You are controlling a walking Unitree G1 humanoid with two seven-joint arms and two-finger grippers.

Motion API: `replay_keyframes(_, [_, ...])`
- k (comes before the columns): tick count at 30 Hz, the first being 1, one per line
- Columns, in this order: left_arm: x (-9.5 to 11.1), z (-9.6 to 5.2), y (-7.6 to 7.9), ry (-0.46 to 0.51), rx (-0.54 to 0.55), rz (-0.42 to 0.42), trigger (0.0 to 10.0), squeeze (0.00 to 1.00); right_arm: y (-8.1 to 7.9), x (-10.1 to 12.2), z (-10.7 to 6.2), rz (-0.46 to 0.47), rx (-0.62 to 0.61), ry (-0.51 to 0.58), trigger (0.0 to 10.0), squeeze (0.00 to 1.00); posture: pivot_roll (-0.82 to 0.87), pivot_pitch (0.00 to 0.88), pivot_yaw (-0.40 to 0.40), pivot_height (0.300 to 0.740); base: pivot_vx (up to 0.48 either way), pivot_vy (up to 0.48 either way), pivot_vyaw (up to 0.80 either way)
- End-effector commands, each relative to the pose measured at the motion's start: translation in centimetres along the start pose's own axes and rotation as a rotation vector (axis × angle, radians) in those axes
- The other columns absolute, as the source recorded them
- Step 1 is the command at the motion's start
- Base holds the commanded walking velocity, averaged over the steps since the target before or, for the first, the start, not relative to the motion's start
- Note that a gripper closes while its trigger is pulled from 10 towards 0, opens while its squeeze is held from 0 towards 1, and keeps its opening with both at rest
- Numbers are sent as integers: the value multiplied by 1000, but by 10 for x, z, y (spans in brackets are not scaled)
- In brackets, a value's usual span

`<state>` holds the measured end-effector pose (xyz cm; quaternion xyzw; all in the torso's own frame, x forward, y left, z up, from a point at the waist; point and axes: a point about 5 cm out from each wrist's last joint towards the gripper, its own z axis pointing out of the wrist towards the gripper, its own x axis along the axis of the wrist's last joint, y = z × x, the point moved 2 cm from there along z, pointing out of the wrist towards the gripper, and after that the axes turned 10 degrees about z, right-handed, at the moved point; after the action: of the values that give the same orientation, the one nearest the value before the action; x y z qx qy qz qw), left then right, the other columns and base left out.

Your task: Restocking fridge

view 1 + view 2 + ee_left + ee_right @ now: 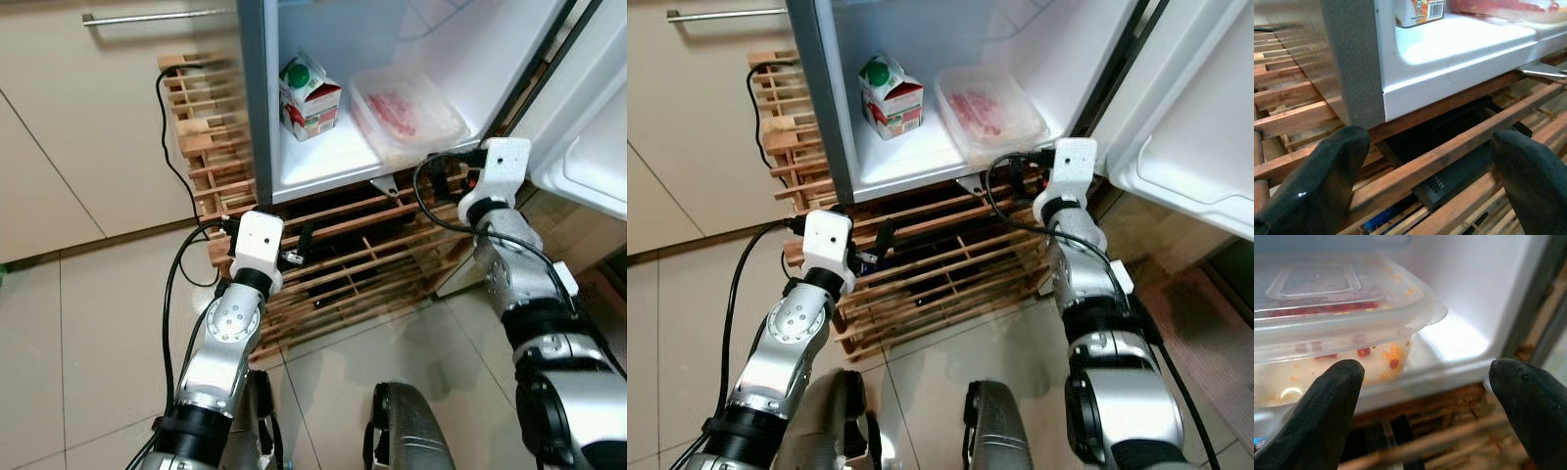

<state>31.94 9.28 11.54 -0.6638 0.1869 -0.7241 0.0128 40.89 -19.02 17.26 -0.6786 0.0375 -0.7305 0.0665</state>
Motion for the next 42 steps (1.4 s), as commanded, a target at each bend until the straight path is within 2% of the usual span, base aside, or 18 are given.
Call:
replay_keyframes(1, [2, -1, 4, -1, -17, 2, 10000, 0, 6, 3, 1, -18, -13, 8, 10000, 0, 109, 173, -27, 642, 0, 0, 0])
replay_keyframes(10, [2, -3, 4, -8, -16, 1, 10000, 0, -1, 10, 12, -31, -16, -6, 10000, 0, 115, 184, -32, 642, 0, 0, 0])
replay_keyframes(17, [2, -4, 4, -11, -13, -3, 10000, 0, 1, 8, 13, -64, -24, -28, 10000, 0, 121, 184, -35, 642, 0, 0, 0])
replay_keyframes(25, [4, -2, 3, -7, -11, -3, 10000, 0, 6, 11, 14, -46, -64, -24, 10000, 0, 128, 174, -38, 642, 0, 0, 0])
replay_keyframes(29, [5, -1, 2, -5, -9, 0, 10000, 0, 10, 15, 16, -6, -107, -8, 10000, 0, 126, 169, -39, 642, 0, 0, 0])
replay_keyframes(33, [5, 1, 3, -4, -8, 3, 10000, 0, 3, 19, 16, 11, -86, 38, 10000, 0, 127, 156, -54, 642, 0, 0, 0])
replay_keyframes(37, [4, 2, 2, -7, -4, 5, 10000, 0, 0, 19, 12, -10, -81, 101, 10000, 0, 119, 145, -59, 642, 0, 0, 0])
replay_keyframes(42, [2, 3, 1, -15, -14, 8, 10000, 0, 5, 4, -1, -9, -92, 91, 10000, 0, 103, 133, -53, 642, 0, 0, 0])
